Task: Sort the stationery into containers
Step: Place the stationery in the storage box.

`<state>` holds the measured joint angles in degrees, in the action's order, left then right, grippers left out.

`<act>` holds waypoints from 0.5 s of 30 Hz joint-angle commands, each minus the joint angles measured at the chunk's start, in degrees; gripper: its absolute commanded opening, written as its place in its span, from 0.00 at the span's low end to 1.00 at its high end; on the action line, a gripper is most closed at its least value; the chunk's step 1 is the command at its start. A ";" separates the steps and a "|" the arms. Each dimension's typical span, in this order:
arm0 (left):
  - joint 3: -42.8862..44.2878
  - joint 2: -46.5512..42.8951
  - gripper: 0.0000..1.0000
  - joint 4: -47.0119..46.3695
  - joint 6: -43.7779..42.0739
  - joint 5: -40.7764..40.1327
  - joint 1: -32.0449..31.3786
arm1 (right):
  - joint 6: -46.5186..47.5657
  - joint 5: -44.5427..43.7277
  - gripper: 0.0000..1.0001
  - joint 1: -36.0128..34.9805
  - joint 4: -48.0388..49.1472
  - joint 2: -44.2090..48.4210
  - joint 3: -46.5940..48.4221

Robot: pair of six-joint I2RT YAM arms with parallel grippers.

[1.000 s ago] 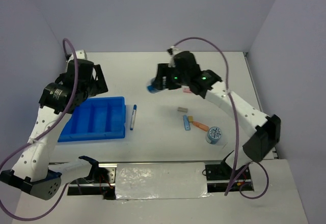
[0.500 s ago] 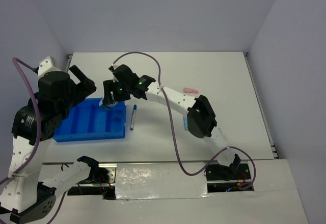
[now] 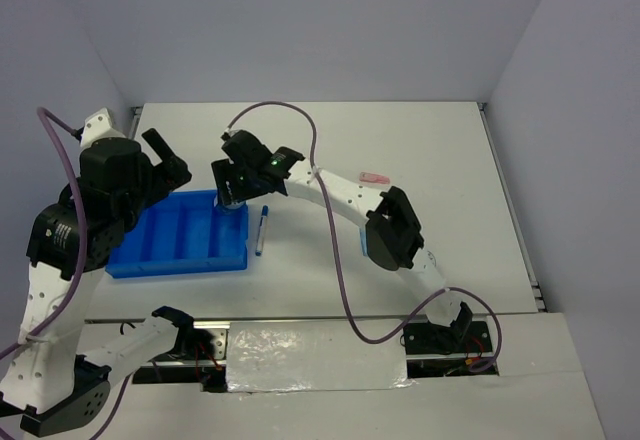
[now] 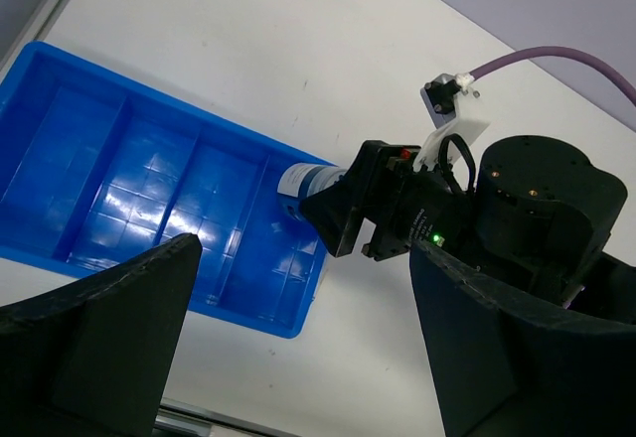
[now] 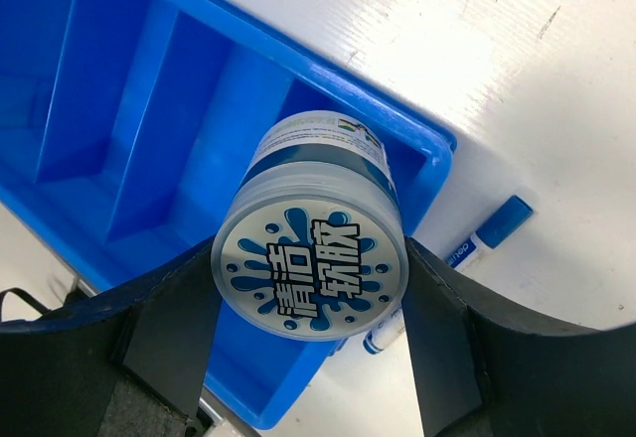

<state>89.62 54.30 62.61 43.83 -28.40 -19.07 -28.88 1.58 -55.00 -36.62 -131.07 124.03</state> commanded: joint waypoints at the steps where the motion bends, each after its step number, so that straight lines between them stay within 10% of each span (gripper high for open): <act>1: -0.06 -0.08 0.99 -1.26 -1.82 -0.69 -0.18 | 0.85 -1.50 0.41 -1.24 0.41 3.10 0.78; 15: -1.12 -1.04 0.99 -1.26 -2.53 -1.13 -0.18 | -4.07 -9.75 0.45 -4.59 -3.37 5.03 -0.37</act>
<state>88.33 54.15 62.61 42.44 -28.49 -19.07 -30.74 -5.13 -59.07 -39.70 -130.93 123.20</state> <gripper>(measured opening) 0.994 0.727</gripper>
